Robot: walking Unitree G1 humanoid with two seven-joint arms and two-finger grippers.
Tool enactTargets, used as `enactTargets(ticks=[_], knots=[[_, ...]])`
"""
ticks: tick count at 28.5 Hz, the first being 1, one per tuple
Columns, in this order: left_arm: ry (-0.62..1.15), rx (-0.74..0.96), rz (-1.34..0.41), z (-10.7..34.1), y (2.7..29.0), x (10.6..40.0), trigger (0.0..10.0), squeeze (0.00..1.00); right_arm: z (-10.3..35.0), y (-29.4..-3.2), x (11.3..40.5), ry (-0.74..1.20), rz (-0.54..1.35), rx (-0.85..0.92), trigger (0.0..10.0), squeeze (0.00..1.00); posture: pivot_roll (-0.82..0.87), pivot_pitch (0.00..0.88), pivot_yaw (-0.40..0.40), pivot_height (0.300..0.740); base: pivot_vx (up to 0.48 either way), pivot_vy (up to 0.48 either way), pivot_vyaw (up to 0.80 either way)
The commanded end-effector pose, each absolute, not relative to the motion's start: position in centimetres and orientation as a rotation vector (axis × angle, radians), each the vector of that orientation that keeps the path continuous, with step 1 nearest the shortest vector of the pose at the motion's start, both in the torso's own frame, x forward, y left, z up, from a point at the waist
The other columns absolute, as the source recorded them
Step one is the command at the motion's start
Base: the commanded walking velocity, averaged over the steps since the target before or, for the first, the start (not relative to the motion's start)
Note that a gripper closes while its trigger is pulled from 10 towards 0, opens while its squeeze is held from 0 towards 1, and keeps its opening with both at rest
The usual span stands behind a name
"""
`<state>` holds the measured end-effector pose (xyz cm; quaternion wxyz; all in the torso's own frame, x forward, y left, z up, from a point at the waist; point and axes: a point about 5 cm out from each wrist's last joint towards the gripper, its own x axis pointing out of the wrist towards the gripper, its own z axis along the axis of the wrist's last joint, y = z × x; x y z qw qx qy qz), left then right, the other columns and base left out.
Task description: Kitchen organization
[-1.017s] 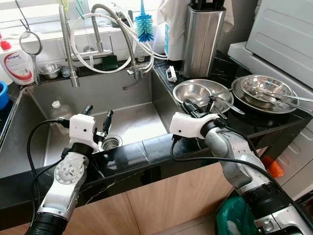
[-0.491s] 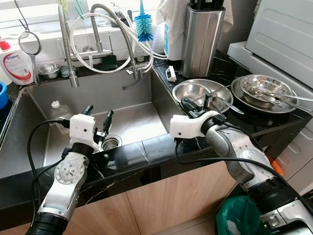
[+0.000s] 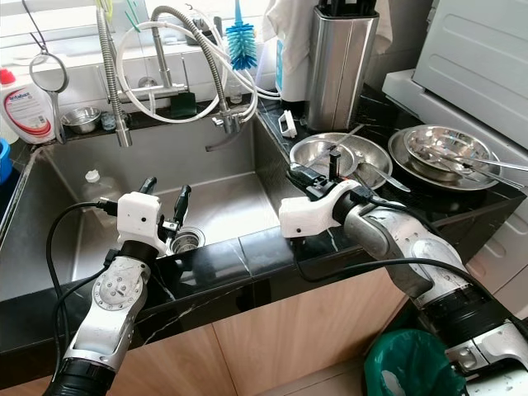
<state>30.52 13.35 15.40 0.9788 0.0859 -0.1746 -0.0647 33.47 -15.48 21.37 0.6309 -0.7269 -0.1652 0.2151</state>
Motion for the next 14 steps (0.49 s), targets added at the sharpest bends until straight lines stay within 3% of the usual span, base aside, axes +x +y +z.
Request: enactTargets(ticks=[1,7,9,14], knots=[[-0.348,0.17,-0.113,15.3,13.6,30.5,10.0,0.0,22.4,-14.7,33.4,-0.455,0.501,-1.69,10.0,0.0,-0.11,0.0,0.031,0.74,0.0,0.0,0.0],[-0.354,0.161,-0.112,15.4,13.7,30.5,10.0,0.0,24.1,-11.8,32.1,-0.739,0.626,-1.685,10.0,0.0,-0.11,0.0,0.033,0.74,0.0,0.0,0.0],[-0.355,0.159,-0.112,15.4,13.6,30.5,10.0,0.0,25.9,-10.6,31.4,-0.887,0.617,-1.603,10.0,0.0,-0.11,0.0,0.033,0.74,0.0,0.0,0.0],[-0.357,0.159,-0.11,15.4,13.6,30.5,10.0,0.0,27.9,-9.7,30.8,-1.004,0.597,-1.444,10.0,0.0,-0.12,0.0,0.035,0.74,0.0,0.0,0.0]])
